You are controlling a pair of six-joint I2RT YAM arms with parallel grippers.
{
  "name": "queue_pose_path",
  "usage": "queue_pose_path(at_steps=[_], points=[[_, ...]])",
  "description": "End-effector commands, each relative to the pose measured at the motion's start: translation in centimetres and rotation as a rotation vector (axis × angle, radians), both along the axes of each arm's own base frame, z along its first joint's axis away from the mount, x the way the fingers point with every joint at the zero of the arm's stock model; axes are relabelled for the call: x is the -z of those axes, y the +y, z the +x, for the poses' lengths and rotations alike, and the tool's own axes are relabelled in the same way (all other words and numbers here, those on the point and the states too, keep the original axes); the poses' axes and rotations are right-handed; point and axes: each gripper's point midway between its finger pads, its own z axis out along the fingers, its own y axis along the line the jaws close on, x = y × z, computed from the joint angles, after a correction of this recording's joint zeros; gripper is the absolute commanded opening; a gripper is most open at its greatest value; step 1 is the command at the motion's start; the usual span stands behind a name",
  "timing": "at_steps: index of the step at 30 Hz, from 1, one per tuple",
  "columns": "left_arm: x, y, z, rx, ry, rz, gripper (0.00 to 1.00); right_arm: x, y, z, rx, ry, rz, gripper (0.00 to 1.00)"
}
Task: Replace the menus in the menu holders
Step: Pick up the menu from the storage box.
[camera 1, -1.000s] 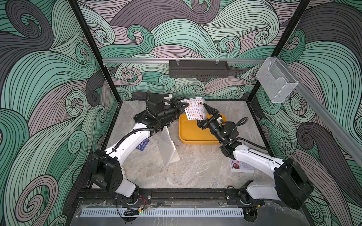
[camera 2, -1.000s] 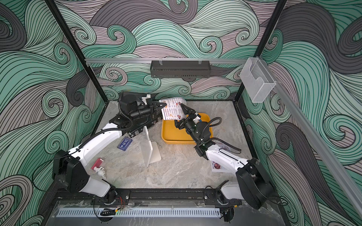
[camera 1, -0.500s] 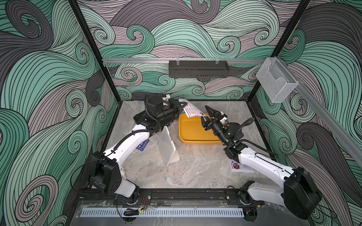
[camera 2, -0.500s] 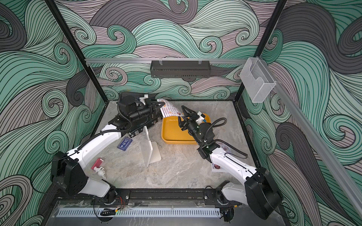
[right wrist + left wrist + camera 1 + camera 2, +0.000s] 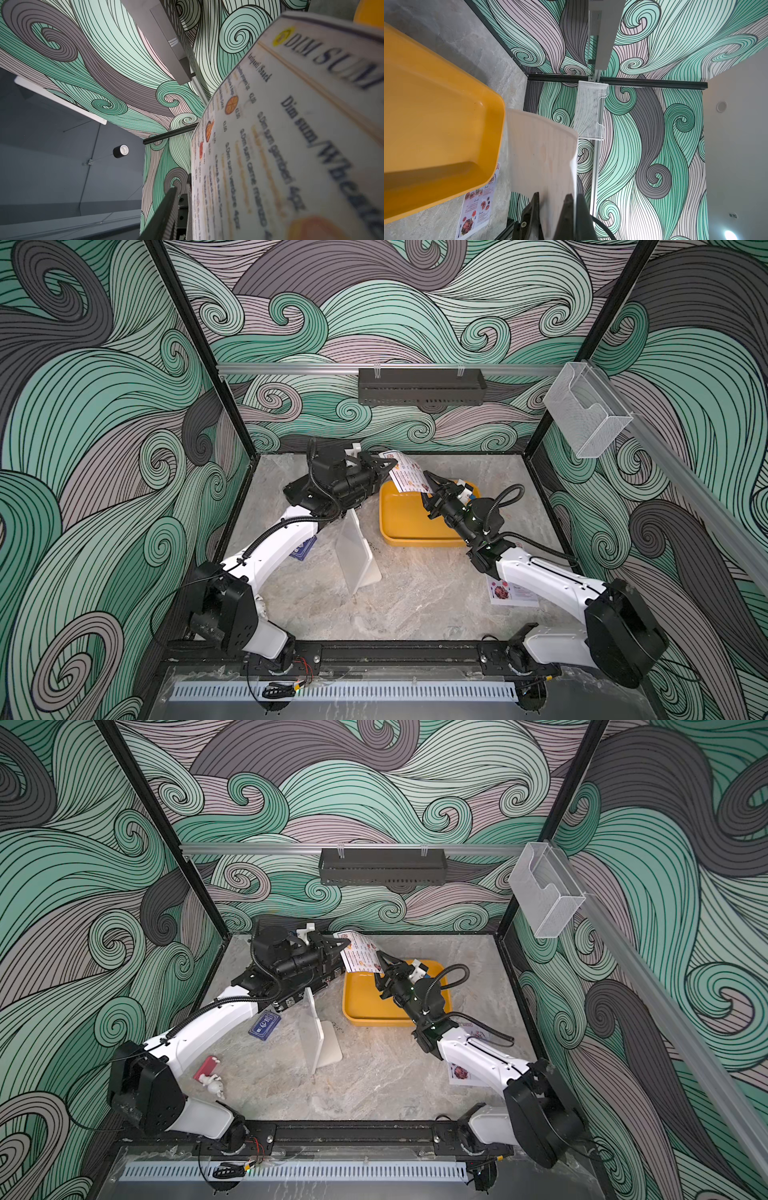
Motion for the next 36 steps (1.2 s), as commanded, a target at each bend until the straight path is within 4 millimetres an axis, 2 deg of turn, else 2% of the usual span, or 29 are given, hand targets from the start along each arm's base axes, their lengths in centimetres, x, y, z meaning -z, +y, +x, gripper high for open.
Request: queue_pose_path(at_steps=[1,6,9,10,11,14,17,20,24,26,28,31,34,36], points=[[-1.9,-0.1,-0.6,0.008,-0.049,-0.033,0.0,-2.1,0.1,0.0,0.0,-0.057,0.029,0.24],[-1.2,0.1,-0.6,-0.005,-0.045,-0.02,0.0,-2.0,0.4,-0.2,-0.005,-0.09,-0.024,0.01],[-0.4,0.7,-0.4,-0.032,-0.075,0.039,0.25,-2.2,0.6,-0.8,-0.025,-0.156,-0.102,0.0],[0.6,1.0,-0.3,-0.04,-0.078,0.097,0.34,-2.4,0.6,-1.3,-0.035,-0.184,-0.137,0.0],[0.2,1.9,-0.9,-0.06,-0.105,0.153,0.41,-2.3,0.5,-1.8,-0.039,-0.212,-0.187,0.0],[2.0,5.2,-1.4,-0.163,-0.133,0.367,0.52,-2.7,0.4,-3.5,-0.057,-0.328,-0.399,0.0],[3.2,9.5,-3.0,-0.274,-0.148,0.578,0.53,-2.6,0.6,-5.9,-0.116,-0.472,-0.713,0.0],[4.0,13.3,-5.5,-0.351,-0.157,0.723,0.51,-2.2,0.9,-8.2,-0.161,-0.62,-0.915,0.0],[7.9,17.6,-9.7,-0.384,-0.053,0.894,0.43,-1.0,1.2,-10.1,-0.229,-0.714,-0.99,0.0],[11.0,18.9,-12.4,-0.344,0.049,0.959,0.35,-0.6,1.2,-10.6,-0.246,-0.74,-1.023,0.0],[14.4,19.5,-14.8,-0.293,0.174,0.983,0.32,-0.7,1.2,-10.8,-0.25,-0.764,-1.047,0.0],[19.1,18.4,-17.4,-0.183,0.309,0.936,0.29,-1.1,1.5,-11.0,-0.244,-0.807,-1.064,0.0],[22.1,16.4,-17.7,-0.094,0.352,0.864,0.28,-1.6,1.7,-11.1,-0.243,-0.841,-1.093,0.0],[22.7,15.0,-17.0,-0.046,0.327,0.832,0.28,-2.0,1.4,-11.0,-0.23,-0.851,-1.12,0.0]])
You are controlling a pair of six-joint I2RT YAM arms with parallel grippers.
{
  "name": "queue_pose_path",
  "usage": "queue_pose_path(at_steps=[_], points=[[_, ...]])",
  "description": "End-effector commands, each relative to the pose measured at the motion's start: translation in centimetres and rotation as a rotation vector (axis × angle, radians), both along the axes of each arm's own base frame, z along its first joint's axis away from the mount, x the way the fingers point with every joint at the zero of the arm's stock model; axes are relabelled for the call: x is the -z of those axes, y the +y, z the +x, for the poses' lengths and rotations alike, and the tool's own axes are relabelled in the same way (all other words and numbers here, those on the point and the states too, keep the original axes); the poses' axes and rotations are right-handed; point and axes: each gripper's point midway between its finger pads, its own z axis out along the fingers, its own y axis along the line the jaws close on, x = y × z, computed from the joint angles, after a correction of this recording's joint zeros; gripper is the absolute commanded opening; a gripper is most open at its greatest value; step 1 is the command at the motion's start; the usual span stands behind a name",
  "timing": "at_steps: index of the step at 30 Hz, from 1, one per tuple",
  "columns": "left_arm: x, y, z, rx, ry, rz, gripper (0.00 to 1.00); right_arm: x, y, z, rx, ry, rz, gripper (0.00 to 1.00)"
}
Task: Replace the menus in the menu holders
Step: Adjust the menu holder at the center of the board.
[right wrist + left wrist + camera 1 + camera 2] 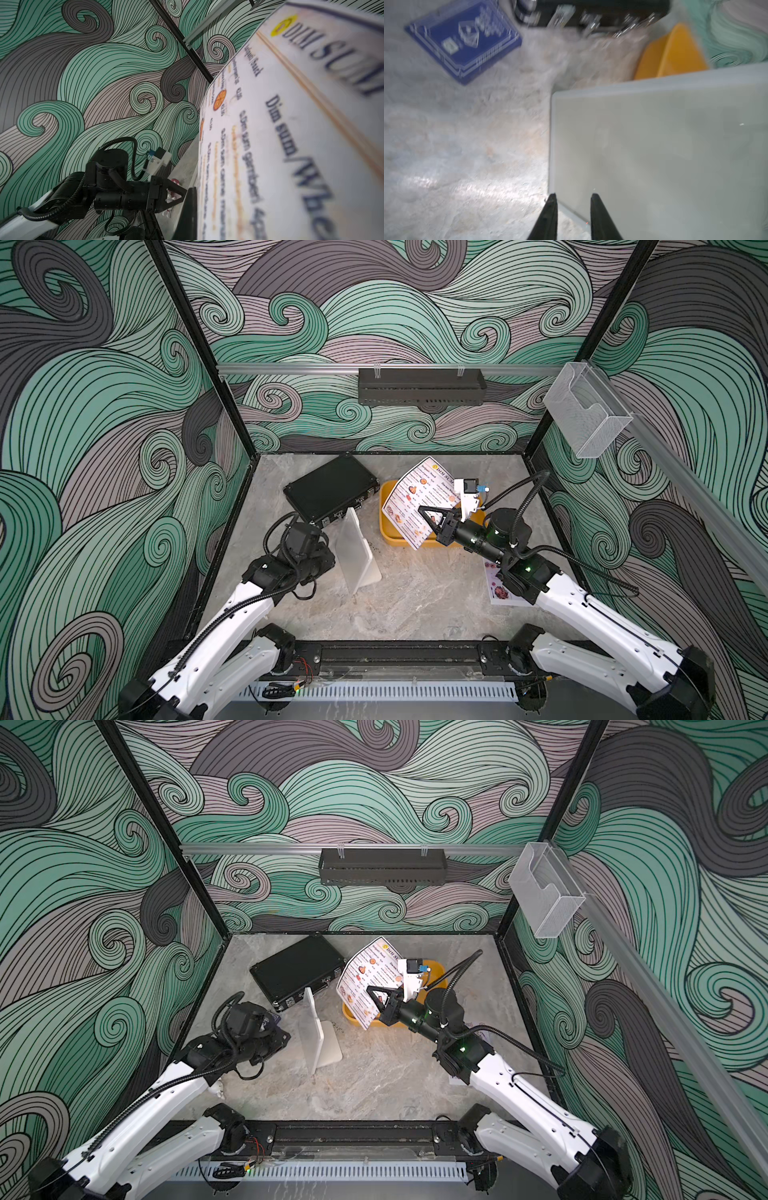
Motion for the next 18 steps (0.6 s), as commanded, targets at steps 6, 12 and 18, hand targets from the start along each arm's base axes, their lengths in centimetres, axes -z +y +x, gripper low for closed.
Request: queue_pose_path(at_steps=[6,12,18], points=[[-0.7,-6.9,2.7,0.217,-0.006,-0.21,0.29,-1.9,-0.5,-0.2,0.014,-0.112,-0.058,0.0],[-0.5,-9.4,2.8,0.306,0.003,-0.241,0.29,-2.5,0.1,-0.3,-0.007,-0.064,0.001,0.0],[-0.1,-8.8,2.7,0.275,0.004,-0.191,0.29,-3.6,1.9,-0.6,-0.068,-0.063,0.088,0.0]])
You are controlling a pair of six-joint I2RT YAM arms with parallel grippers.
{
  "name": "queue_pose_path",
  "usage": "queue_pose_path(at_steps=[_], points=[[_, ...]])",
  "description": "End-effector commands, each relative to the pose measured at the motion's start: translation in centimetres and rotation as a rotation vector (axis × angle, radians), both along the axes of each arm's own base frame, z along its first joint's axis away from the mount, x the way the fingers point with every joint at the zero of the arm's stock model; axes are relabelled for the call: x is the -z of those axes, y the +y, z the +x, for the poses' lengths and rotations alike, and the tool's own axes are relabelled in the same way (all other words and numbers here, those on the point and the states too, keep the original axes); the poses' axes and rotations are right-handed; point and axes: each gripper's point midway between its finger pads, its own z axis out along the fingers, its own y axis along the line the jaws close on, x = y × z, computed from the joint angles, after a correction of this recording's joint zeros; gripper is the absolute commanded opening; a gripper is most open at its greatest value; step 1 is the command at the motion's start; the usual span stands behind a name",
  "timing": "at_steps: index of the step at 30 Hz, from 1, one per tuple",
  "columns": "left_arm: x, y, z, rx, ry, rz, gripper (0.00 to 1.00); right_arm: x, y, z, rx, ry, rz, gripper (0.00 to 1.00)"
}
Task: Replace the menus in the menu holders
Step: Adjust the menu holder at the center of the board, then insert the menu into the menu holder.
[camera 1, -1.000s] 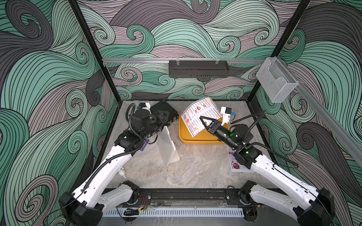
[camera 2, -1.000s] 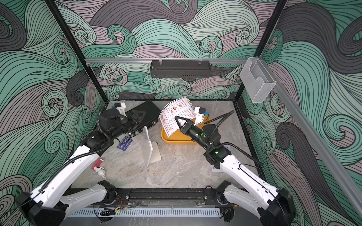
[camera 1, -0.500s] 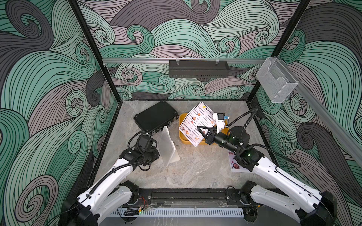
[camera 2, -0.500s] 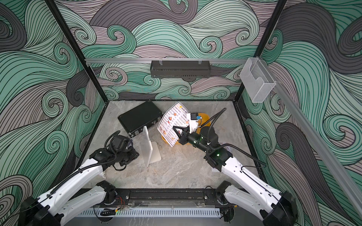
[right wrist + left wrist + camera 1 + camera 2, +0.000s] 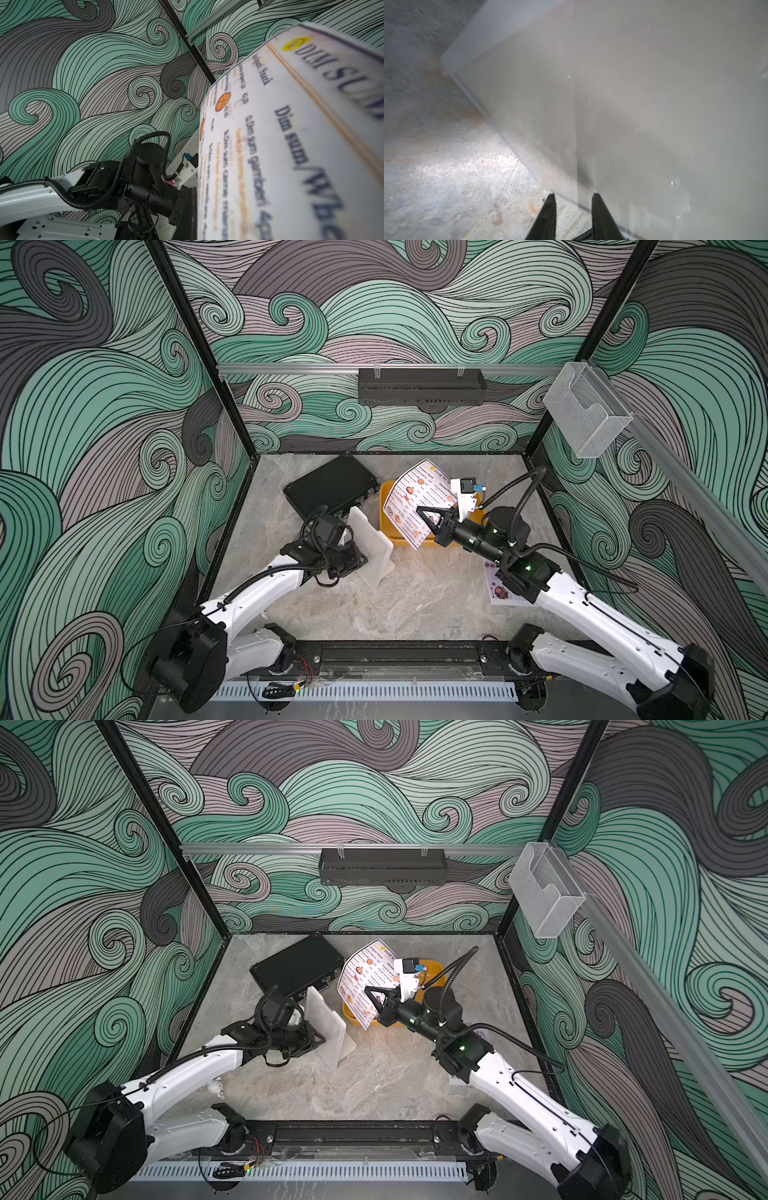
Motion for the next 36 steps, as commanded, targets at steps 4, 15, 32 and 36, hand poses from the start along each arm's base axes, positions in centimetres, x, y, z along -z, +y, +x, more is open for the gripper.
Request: queue_pose_path(at_steps=[4,15,32,36], points=[[-1.5,3.7,0.7,-0.15,-0.088,0.137,0.29,-3.3,2.4,-0.3,-0.101,-0.051,0.113,0.0],[-1.6,6.8,0.5,-0.32,-0.148,0.165,0.29,-2.5,4.8,0.8,-0.166,-0.073,0.088,0.0],[-1.6,7.5,0.5,-0.363,-0.143,0.185,0.28,0.5,5.8,2.1,-0.157,-0.062,0.013,0.0],[-1.6,7.8,0.4,-0.371,-0.147,0.189,0.29,0.9,5.7,2.3,-0.149,-0.067,-0.008,0.0]])
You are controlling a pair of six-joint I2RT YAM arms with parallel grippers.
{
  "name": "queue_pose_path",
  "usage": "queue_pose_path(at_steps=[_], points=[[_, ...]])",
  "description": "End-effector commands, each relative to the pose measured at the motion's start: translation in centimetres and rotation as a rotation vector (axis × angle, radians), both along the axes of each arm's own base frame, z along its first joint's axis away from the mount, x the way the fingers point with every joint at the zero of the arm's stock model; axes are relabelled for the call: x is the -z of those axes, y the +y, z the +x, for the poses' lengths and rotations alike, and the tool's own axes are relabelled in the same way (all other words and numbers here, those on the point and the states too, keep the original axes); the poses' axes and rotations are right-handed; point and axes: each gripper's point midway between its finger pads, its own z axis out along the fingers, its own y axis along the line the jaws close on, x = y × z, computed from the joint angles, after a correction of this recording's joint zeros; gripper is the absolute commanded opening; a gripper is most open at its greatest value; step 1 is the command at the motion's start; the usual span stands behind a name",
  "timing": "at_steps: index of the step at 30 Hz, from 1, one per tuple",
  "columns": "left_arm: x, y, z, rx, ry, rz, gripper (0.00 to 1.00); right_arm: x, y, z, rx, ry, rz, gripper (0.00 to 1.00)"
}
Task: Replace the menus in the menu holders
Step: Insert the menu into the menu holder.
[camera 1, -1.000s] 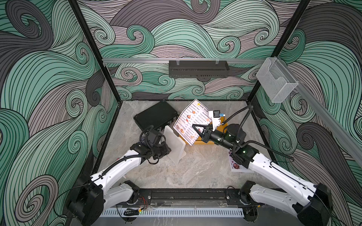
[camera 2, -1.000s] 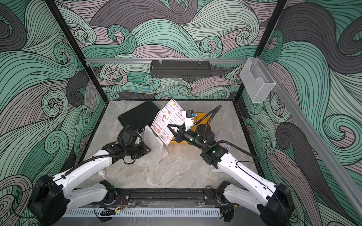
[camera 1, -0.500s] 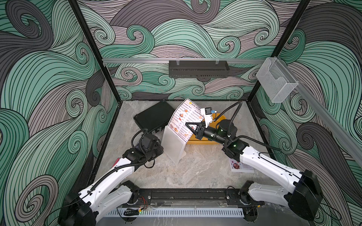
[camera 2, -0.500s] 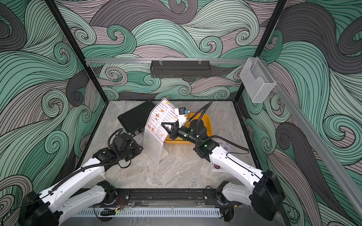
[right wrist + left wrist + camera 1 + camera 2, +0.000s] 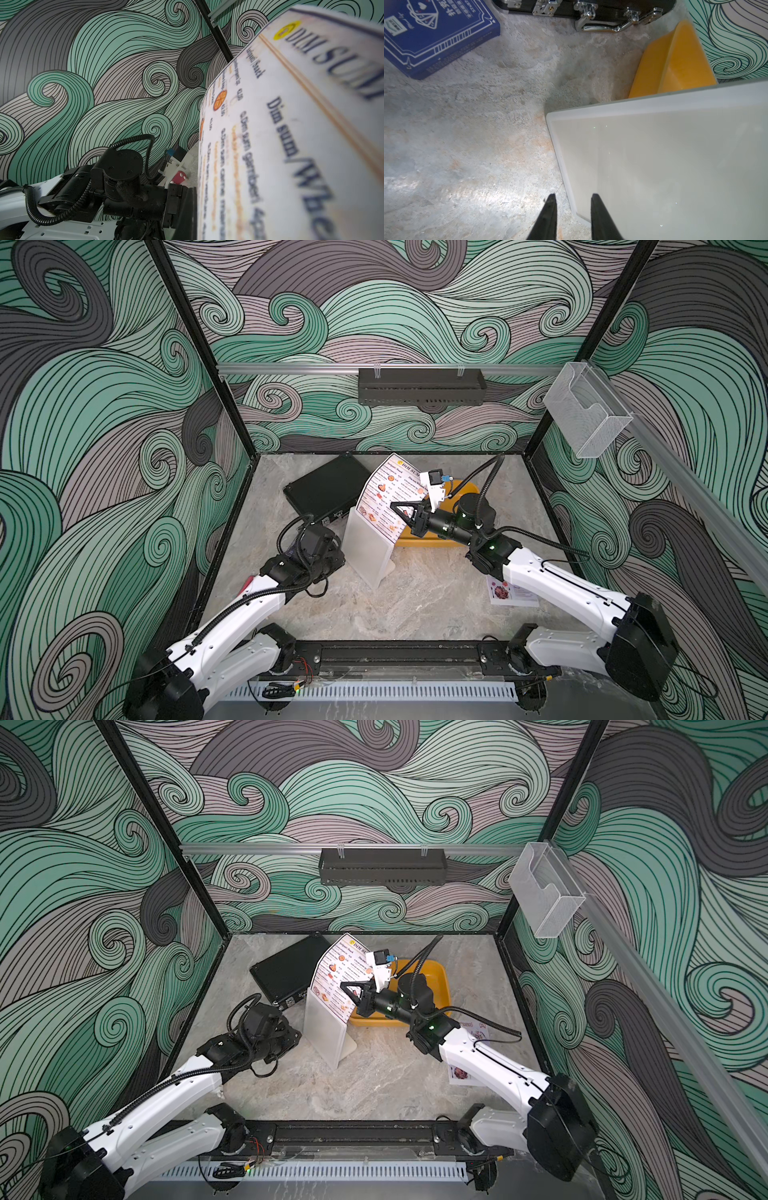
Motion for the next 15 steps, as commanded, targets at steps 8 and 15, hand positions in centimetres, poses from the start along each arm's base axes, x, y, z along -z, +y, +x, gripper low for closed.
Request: queue_pose_path(at_steps=[8,15], points=[[0.1,0.8,-0.3,-0.033,0.004,0.023,0.29,-0.1,0.4,0.2,-0.002,-0.043,-0.018,0.0],[0.1,0.7,-0.2,-0.032,0.003,0.021,0.29,0.5,0.6,0.3,-0.005,-0.037,-0.032,0.0]])
